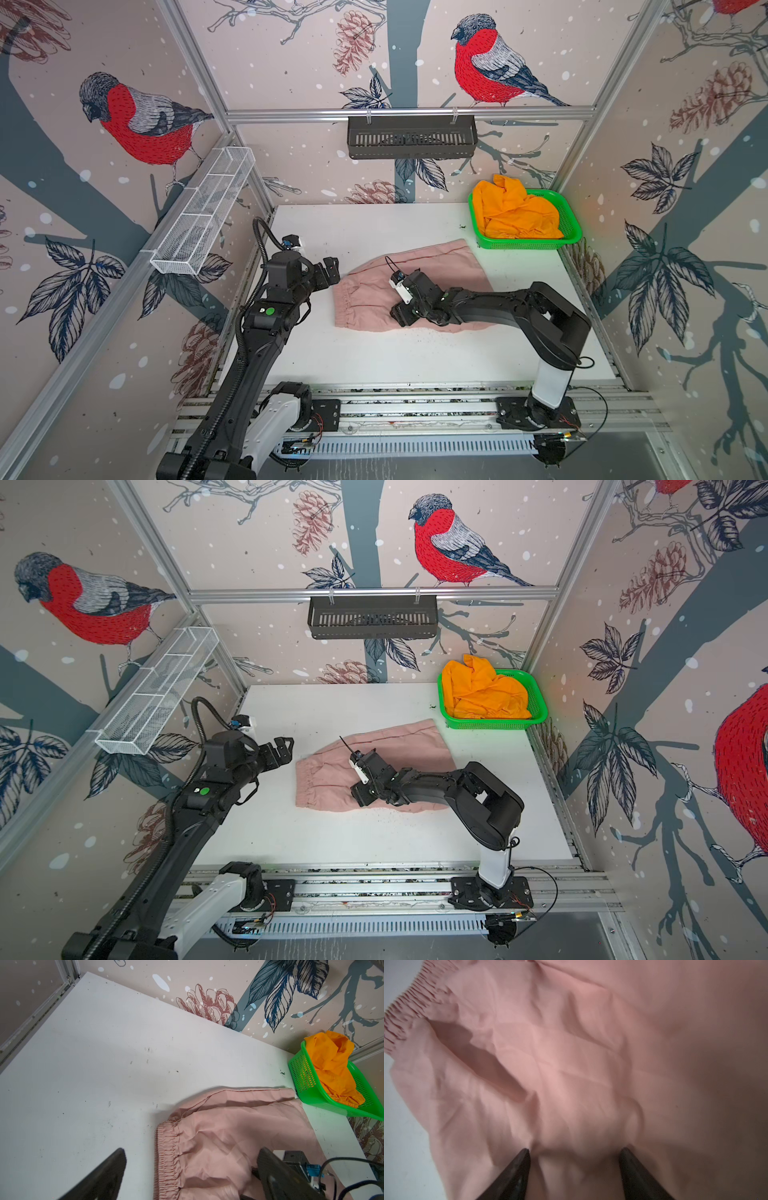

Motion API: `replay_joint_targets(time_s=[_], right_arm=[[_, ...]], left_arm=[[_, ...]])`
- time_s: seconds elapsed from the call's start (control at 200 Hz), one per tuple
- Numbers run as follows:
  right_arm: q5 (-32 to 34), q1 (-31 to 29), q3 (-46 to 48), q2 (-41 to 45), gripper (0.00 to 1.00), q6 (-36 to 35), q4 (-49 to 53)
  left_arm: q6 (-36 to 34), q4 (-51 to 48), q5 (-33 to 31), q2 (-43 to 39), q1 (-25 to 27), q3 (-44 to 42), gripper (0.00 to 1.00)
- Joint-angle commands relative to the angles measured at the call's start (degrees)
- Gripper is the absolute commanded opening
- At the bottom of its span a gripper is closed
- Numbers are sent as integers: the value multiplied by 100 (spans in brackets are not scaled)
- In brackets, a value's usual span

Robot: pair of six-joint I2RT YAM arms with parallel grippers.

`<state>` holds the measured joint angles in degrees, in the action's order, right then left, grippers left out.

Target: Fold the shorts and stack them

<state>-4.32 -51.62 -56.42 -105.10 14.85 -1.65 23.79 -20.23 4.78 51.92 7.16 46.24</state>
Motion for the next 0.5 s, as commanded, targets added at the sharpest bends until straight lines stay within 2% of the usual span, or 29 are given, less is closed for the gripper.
replay_joint_targets(time_s=[0.0, 0.19, 0.39, 0.465, 0.495], right_arm=[[30, 122, 347, 167, 70, 157, -108], [181, 209, 810, 770, 70, 181, 7], [503, -48, 540, 1549, 74, -492, 279], [916, -448, 277, 1600, 88, -1107, 419], [1115, -617, 173, 1563, 99, -1351, 440]], left_arm=[[119, 263, 212, 37, -10, -138, 99], [108, 439, 221, 62, -12, -269, 99], [69, 118, -158, 115, -16, -124, 99], [-51, 35, -156, 152, -38, -19, 99], [-127, -35, -144, 197, -54, 78, 99]])
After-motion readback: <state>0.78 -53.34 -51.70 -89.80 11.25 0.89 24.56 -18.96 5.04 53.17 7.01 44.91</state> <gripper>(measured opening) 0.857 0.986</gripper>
